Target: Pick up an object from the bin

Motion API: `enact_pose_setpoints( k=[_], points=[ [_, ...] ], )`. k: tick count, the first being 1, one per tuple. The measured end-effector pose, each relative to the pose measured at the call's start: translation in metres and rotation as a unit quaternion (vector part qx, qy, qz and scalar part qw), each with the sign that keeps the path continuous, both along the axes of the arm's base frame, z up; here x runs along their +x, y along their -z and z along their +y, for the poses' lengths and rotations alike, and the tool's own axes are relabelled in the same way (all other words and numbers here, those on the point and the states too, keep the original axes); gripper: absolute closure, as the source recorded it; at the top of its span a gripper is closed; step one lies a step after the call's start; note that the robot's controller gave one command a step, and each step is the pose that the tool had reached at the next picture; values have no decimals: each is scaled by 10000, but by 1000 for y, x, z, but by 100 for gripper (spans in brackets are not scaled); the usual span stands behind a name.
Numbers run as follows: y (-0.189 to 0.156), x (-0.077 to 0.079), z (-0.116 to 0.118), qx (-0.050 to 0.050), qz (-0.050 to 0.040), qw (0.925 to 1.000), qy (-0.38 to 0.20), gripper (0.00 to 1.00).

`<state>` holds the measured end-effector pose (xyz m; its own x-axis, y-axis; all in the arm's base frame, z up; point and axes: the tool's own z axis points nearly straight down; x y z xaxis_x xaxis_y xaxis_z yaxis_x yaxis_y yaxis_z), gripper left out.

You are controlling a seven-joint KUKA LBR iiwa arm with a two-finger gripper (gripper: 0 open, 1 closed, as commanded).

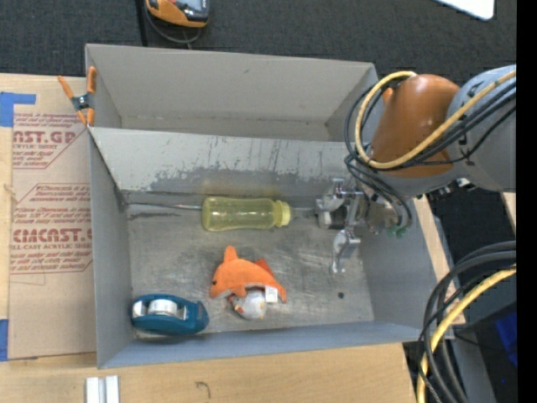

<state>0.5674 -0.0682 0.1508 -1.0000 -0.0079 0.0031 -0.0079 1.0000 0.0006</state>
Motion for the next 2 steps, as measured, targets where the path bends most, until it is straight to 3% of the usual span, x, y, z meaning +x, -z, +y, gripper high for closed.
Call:
enact_pose_setpoints(
  k=[1, 2],
  points=[
    [3, 2, 33, 10, -26, 9996, 276, 0],
    [7, -19, 60, -3, -24, 9939, -1099, 0]
  ],
)
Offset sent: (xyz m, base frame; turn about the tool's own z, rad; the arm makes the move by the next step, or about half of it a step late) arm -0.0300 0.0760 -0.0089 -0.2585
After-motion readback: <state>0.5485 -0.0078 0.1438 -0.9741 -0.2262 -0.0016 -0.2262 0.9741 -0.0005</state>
